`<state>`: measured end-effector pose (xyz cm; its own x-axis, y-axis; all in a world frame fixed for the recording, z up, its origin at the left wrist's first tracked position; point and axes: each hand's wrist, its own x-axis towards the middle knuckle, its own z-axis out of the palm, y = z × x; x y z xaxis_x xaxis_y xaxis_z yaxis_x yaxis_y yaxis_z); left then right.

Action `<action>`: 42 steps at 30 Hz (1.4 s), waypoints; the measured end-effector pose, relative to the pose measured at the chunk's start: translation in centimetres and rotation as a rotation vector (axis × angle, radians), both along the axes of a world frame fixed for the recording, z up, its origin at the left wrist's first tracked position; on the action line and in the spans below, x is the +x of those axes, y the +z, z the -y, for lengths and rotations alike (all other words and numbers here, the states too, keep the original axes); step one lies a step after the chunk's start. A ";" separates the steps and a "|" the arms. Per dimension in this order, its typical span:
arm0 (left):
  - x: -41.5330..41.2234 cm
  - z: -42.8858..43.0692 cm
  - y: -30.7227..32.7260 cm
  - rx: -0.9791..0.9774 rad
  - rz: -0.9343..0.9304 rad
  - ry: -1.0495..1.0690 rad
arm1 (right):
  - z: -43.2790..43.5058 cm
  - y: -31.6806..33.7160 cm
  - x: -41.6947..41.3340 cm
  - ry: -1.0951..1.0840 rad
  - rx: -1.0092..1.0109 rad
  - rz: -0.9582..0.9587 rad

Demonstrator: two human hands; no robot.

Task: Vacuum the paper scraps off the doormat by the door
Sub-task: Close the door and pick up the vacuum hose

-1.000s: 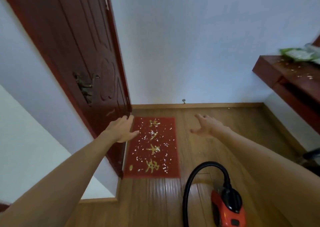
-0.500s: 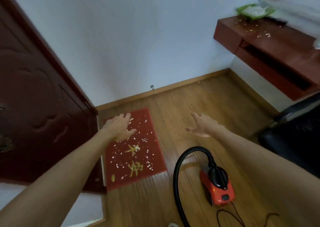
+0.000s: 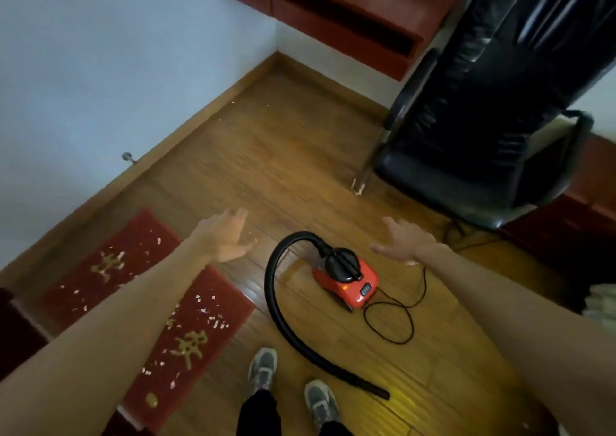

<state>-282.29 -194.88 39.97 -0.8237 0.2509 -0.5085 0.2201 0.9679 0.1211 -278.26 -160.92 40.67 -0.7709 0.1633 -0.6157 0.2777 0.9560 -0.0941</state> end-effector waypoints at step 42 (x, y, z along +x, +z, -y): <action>15.7 -15.3 -62.4 -0.175 0.633 -0.714 | -2.6 -64.3 33.3 -0.387 -0.267 0.524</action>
<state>-266.55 -179.62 -22.39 -0.0670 0.4647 -0.8829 0.7066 0.6469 0.2868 -244.93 -158.32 -23.65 -0.2786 0.1573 -0.9474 0.6661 0.7423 -0.0727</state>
